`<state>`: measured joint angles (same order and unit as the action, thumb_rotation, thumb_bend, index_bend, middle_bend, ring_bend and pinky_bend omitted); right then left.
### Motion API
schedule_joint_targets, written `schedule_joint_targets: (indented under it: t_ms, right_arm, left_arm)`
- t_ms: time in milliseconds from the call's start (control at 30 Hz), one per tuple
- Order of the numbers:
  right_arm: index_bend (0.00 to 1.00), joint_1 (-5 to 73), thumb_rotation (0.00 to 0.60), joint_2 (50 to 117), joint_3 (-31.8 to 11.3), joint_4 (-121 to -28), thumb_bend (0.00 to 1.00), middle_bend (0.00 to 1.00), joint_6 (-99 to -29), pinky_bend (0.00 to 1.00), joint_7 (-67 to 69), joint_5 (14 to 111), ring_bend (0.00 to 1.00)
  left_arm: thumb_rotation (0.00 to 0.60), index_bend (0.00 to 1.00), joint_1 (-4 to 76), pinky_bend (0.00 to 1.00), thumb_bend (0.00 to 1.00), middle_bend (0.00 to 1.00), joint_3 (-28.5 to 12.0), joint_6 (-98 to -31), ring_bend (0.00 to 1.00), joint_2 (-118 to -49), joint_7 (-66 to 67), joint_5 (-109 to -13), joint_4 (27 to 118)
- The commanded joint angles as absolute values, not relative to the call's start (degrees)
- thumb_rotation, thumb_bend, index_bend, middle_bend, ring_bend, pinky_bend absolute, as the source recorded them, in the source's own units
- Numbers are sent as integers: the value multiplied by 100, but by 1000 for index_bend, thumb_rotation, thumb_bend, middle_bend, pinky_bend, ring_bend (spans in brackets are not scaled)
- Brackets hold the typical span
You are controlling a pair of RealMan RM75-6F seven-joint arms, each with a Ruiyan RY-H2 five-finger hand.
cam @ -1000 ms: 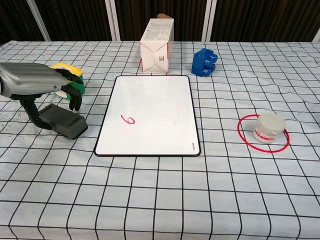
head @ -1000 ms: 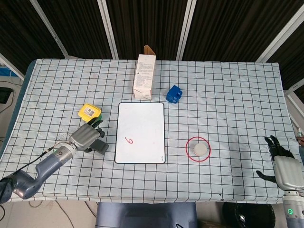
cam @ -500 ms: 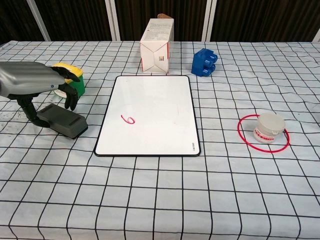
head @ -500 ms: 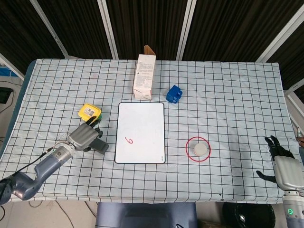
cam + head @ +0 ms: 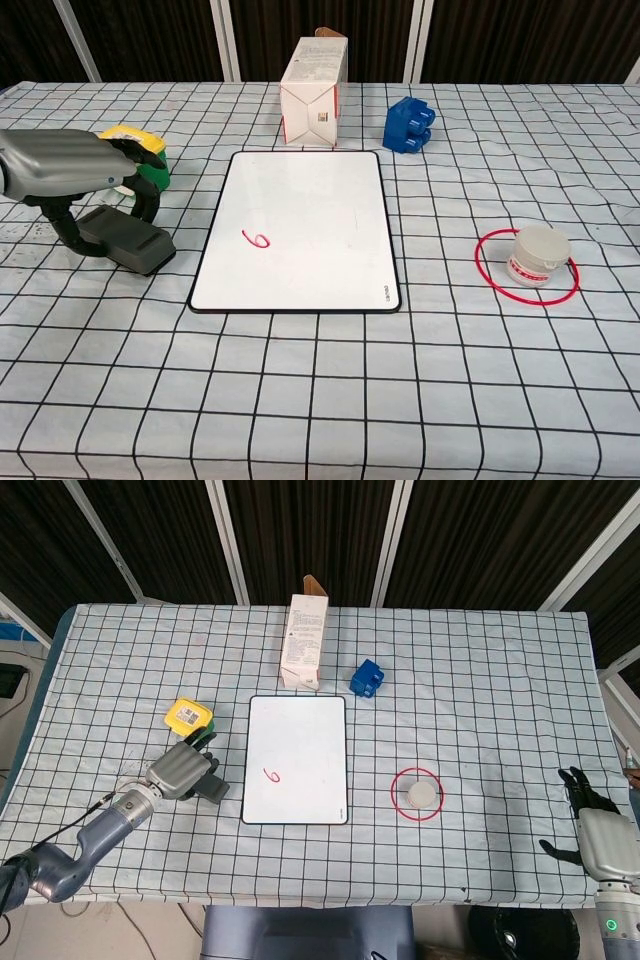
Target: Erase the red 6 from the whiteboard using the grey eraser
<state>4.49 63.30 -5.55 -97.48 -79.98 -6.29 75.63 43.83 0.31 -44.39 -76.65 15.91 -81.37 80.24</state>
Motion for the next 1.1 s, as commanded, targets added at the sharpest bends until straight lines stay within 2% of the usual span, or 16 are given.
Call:
schedule_joint_targets:
  t_ms: [33, 367, 500, 567, 833, 1100]
  right_arm:
    - [100, 449, 600, 6325, -561, -9758, 0, 84, -7999, 266, -609, 7554, 244]
    - [99, 447, 600, 6330, -568, -9756, 0, 84, -8016, 266, -622, 7545, 245]
    - [99, 444, 600, 6329, -567, -9753, 0, 84, -8024, 266, -619, 7550, 244]
    - [99, 443, 600, 6327, -565, -9753, 0, 84, -8025, 266, -617, 7550, 245]
    - [100, 434, 600, 6328, -564, -9737, 0, 84, -8060, 266, -629, 7577, 244]
    - [100, 442, 600, 6347, -545, -9692, 0, 84, -8086, 266, -667, 7653, 244]
  left_arm:
    - [600, 432, 4380, 0, 207, 433, 31, -4455, 0, -7654, 1640, -8119, 8044]
    - [600, 432, 4397, 0, 218, 433, -72, -4699, 0, -7534, 1671, -8200, 8357]
    - [600, 430, 4412, 0, 219, 432, -189, -4861, 0, -7456, 1694, -8209, 8583]
    - [600, 430, 4474, 0, 218, 432, -372, -4956, 0, -7470, 1823, -8107, 8649]
    - [600, 422, 4935, 0, 218, 429, -1035, -4827, 0, -7938, 2496, -7133, 8533]
    - [600, 422, 5257, 0, 217, 430, -1187, -4804, 0, -8497, 2883, -6764, 8153]
